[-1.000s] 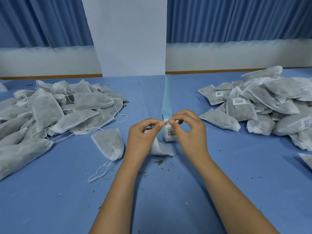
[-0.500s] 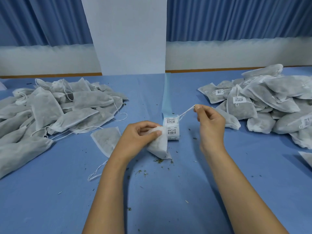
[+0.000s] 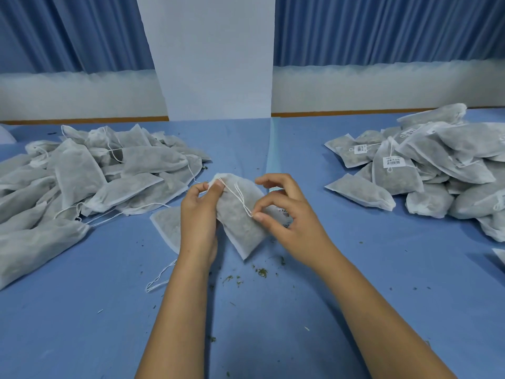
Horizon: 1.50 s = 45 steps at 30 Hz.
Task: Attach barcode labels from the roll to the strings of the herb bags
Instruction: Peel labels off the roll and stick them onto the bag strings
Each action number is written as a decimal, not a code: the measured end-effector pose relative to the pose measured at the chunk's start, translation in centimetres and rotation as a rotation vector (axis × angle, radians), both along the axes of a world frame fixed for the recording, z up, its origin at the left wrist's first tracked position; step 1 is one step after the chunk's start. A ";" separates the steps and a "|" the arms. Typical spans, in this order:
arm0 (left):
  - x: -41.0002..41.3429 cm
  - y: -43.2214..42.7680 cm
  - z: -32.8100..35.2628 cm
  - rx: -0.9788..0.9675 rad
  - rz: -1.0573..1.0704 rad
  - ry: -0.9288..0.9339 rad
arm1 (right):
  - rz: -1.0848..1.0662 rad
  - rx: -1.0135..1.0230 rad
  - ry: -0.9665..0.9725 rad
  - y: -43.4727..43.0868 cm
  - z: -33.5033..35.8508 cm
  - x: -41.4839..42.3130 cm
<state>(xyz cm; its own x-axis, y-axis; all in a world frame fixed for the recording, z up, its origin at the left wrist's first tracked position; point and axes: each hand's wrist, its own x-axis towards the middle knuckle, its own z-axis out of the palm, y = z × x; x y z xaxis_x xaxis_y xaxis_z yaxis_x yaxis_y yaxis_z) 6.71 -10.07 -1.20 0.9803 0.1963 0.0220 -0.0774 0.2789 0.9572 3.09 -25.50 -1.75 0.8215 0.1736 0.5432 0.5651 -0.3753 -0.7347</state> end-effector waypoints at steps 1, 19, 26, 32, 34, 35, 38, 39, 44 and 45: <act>-0.1 -0.1 0.0 -0.041 -0.019 -0.003 | 0.014 0.009 0.049 0.1 -0.1 0.0; -0.4 -1.9 -1.1 0.540 0.271 -0.520 | -0.414 0.323 0.141 -1.8 -0.4 1.6; 0.4 -3.3 -1.9 0.957 0.144 -0.562 | -0.277 0.405 0.584 -2.5 -2.2 2.9; 0.8 -3.7 -2.5 1.193 0.011 -0.555 | -0.229 0.408 0.542 -2.5 -2.4 3.0; 0.7 -3.8 -2.6 1.230 -0.011 -0.535 | -0.219 0.415 0.532 -2.6 -2.4 3.0; 0.8 -3.6 -2.6 1.230 -0.021 -0.522 | -0.216 0.415 0.529 -2.7 -2.4 3.0; 0.9 -3.3 -2.5 1.219 -0.011 -0.468 | -0.209 0.406 0.519 -3.0 -2.4 2.9; 0.8 -3.3 -2.4 1.222 -0.001 -0.451 | -0.211 0.402 0.516 -3.0 -2.4 2.9; 0.3 -3.5 -2.1 1.172 0.035 -0.417 | -0.240 0.376 0.507 -3.1 -2.4 2.9; 0.3 -3.4 -2.2 1.141 0.024 -0.403 | -0.237 0.364 0.511 -3.1 -2.3 2.9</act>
